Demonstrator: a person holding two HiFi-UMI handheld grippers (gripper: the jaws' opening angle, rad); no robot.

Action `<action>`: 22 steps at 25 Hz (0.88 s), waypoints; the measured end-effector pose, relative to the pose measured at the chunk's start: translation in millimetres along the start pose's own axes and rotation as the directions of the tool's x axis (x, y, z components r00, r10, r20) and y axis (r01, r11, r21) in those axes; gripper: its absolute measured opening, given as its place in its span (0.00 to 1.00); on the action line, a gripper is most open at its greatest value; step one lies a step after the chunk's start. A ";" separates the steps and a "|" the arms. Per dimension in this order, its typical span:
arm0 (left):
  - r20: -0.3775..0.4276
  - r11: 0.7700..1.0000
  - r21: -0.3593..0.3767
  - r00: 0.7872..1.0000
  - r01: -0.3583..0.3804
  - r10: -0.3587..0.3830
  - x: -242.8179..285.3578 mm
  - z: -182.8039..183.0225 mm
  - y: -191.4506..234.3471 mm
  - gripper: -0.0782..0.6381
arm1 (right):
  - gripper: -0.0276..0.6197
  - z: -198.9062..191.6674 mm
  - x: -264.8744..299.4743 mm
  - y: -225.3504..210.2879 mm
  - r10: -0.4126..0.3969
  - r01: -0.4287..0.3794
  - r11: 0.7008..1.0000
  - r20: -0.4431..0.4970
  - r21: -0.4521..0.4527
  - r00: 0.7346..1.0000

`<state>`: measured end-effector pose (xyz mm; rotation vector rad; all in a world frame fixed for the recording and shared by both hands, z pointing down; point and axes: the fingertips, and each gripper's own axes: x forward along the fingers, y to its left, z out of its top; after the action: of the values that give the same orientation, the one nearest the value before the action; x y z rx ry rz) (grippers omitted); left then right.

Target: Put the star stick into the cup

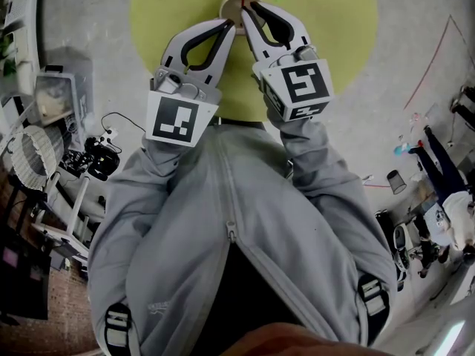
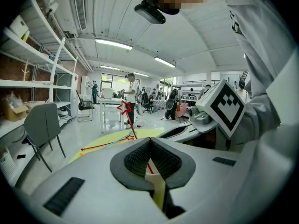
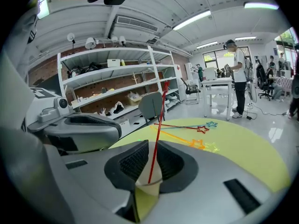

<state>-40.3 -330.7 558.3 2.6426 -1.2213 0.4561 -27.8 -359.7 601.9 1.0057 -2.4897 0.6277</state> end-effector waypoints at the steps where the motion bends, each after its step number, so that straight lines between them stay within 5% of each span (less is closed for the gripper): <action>1: -0.001 1.000 -0.002 1.000 0.000 0.000 -0.1 -0.1 -0.6 0.13 | 0.10 0.1 -1.2 -0.6 -0.006 0.006 1.000 0.002 -0.002 1.000; 6: 0.011 1.000 -0.017 1.000 -0.006 0.006 -8.8 -0.7 4.6 0.13 | 0.10 2.7 -3.9 6.2 -0.035 0.035 0.999 0.007 -0.013 0.999; 9: 0.022 0.999 -0.033 1.000 -0.012 0.012 -16.1 -1.2 5.5 0.13 | 0.22 2.0 -9.2 12.9 -0.045 0.045 0.999 0.008 -0.007 0.999; 22: 0.135 0.995 -0.043 0.986 -0.090 0.096 -80.9 89.9 -10.7 0.13 | 0.11 80.5 -112.2 46.9 -0.149 0.161 0.985 0.170 -0.057 0.974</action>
<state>-64.1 -293.7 445.1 2.6321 -1.3841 0.2671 -0.6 -310.8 467.2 1.2567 -2.5218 0.4202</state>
